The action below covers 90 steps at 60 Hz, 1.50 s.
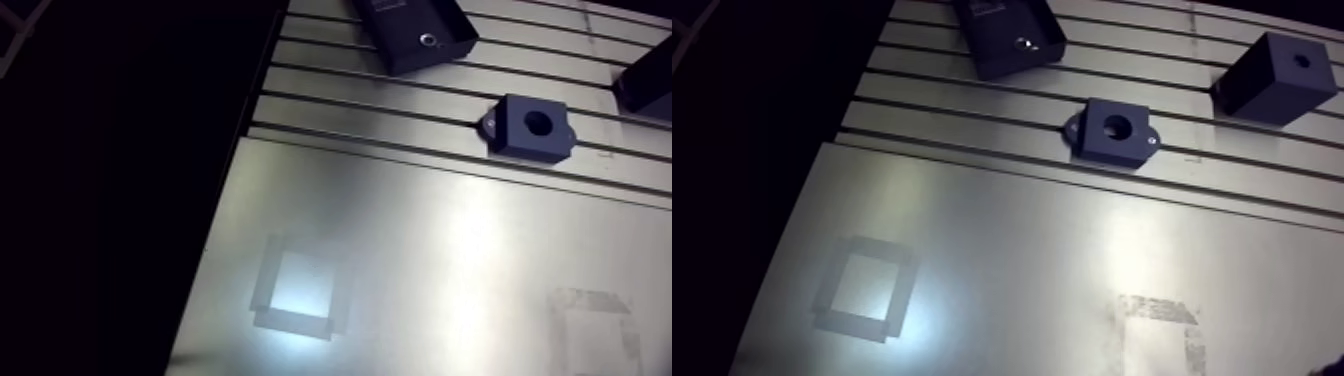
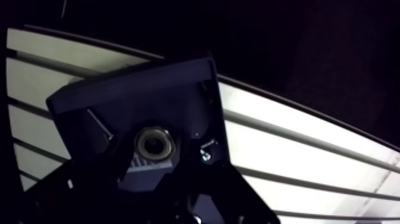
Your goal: Pick up the bearing and press it into the housing until flush.
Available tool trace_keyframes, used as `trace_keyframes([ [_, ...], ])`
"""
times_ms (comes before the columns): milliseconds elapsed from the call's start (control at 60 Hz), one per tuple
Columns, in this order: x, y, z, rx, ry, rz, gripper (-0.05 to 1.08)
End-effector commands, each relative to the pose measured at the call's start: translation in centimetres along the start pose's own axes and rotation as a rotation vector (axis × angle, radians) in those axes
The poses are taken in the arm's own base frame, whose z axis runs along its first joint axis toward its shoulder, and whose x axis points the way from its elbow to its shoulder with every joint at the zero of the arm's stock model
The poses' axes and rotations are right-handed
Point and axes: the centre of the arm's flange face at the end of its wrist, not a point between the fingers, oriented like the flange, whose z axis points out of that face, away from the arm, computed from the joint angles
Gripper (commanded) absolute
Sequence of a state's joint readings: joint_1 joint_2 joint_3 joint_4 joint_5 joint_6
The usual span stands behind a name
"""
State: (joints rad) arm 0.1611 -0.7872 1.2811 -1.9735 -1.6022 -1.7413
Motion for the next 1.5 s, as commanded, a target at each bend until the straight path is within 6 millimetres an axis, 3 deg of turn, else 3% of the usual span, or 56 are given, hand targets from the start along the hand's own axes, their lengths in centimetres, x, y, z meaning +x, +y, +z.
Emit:
trace_keyframes([
  [17,0.0,0.0,0.0,0.0,0.0,-0.001,0.49],
  [1117,0.0,0.1,-0.4,-0.01,0.004,-0.002,0.56],
  [1333,0.1,-0.1,-1.7,-0.011,0.018,-0.004,0.56],
  [1500,-0.3,-0.5,-4.6,-0.014,0.039,-0.01,0.56],
])
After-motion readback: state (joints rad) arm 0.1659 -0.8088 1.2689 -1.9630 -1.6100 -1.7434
